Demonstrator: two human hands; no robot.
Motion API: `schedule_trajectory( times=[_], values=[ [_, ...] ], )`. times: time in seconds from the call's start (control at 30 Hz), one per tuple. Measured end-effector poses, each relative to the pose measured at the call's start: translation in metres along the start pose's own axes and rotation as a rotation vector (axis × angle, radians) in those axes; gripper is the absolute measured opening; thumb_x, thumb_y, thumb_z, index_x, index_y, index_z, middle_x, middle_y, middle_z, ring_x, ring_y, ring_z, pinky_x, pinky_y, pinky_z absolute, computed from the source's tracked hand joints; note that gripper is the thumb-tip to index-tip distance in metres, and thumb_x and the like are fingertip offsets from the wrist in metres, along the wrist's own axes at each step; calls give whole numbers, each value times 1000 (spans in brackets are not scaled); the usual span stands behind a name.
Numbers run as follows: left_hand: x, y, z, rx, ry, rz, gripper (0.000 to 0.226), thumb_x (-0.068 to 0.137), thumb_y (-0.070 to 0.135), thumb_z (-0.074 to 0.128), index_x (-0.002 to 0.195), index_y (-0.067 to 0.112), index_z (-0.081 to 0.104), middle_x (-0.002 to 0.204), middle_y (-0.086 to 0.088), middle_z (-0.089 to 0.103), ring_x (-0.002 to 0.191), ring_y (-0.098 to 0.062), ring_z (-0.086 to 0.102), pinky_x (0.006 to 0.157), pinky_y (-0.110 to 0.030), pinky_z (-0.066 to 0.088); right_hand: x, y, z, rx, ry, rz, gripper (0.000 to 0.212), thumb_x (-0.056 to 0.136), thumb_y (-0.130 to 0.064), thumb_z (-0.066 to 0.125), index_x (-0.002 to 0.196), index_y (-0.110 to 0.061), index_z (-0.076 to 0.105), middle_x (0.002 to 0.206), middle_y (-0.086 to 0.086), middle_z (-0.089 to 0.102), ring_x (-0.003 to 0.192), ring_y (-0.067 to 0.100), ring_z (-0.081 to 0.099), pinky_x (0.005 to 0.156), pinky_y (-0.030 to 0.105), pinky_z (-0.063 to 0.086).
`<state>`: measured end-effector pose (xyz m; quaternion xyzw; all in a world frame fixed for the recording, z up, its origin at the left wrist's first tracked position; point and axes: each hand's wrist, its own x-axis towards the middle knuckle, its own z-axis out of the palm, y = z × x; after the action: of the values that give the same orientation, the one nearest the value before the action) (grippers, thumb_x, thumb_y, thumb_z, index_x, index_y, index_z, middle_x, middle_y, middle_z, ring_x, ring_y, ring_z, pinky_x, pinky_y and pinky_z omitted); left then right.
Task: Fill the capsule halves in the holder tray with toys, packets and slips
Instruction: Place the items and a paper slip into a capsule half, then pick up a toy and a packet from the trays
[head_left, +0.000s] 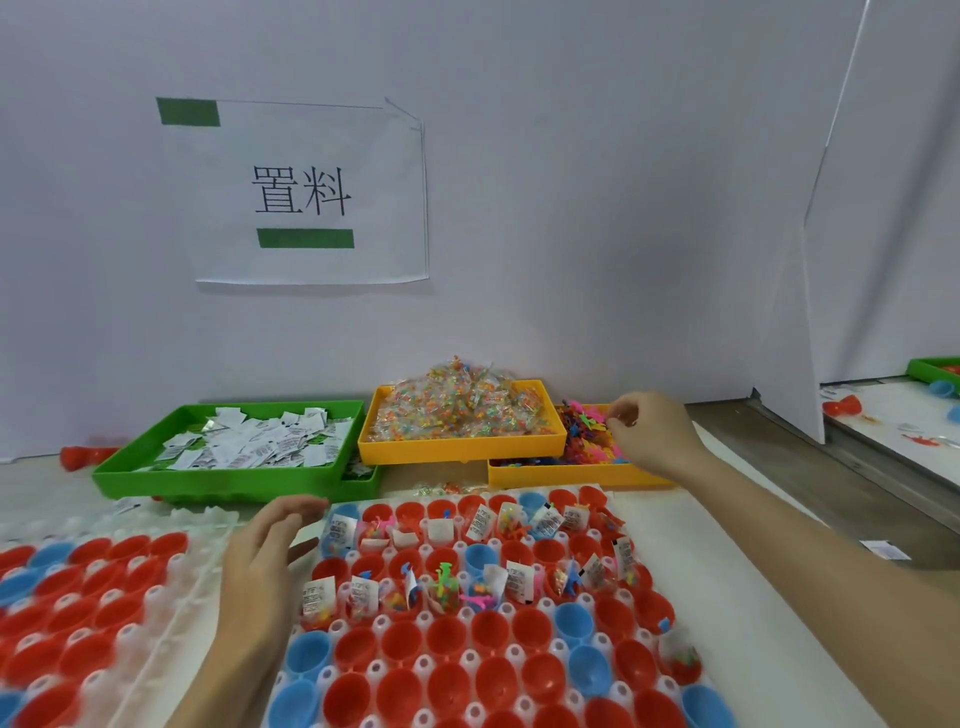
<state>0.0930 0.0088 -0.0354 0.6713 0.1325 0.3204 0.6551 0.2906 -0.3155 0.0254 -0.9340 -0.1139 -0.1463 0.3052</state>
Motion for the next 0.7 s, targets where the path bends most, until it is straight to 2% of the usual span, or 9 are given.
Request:
schedule_trajectory(
  times=[0.07,0.13,0.23,0.3,0.4,0.47,0.57,0.7],
  values=[
    [1,-3,-1,6,7,14,37,100,-1,35,90,7,70,103,-12,70,103,-24,65,78,-33,50,15,-2,11,-68,-90,58,24,93,-14,64,114,-8,71,116,8,70,105,23,63,87,34,51],
    [1,-4,-3,-10,14,18,37,100,-1,35,90,6,70,102,-12,71,104,-26,65,78,-33,50,24,-1,20,-131,-188,104,21,90,-15,68,108,-6,75,115,10,71,105,25,64,86,36,54],
    [2,-4,-3,-36,32,11,36,100,-1,36,89,4,70,100,-11,71,101,-26,66,74,-30,50,29,3,30,-173,-268,139,17,88,-14,73,104,-10,78,115,8,72,105,22,64,79,28,50],
    [3,-5,-3,-47,42,6,36,99,-1,36,89,3,70,100,-13,71,101,-27,66,75,-32,50,30,6,34,-154,-248,155,13,87,-11,74,99,-11,79,113,7,72,104,21,64,78,27,49],
    [5,-6,-3,-20,53,11,36,98,-1,36,88,4,70,100,-13,71,104,-30,64,86,-46,51,31,7,35,-150,-193,149,4,84,-14,79,88,-13,80,104,6,74,101,21,64,82,31,53],
    [5,-6,-4,-8,58,7,36,98,0,37,87,6,70,100,-13,71,104,-31,64,90,-52,48,29,8,33,-109,-137,139,6,83,-18,81,83,-12,80,96,6,75,96,20,64,80,32,51],
    [5,-6,-5,4,57,3,36,97,-1,38,86,7,71,99,-13,72,104,-31,64,91,-55,48,24,11,28,18,-32,137,6,85,-18,79,83,-12,79,93,7,75,83,15,62,75,32,48],
    [4,-5,-5,25,57,-5,36,97,-1,39,86,10,72,98,-10,72,102,-29,64,86,-50,51,4,4,13,175,106,93,9,89,-21,74,92,-14,79,89,-1,71,86,14,63,75,30,49]
  ],
)
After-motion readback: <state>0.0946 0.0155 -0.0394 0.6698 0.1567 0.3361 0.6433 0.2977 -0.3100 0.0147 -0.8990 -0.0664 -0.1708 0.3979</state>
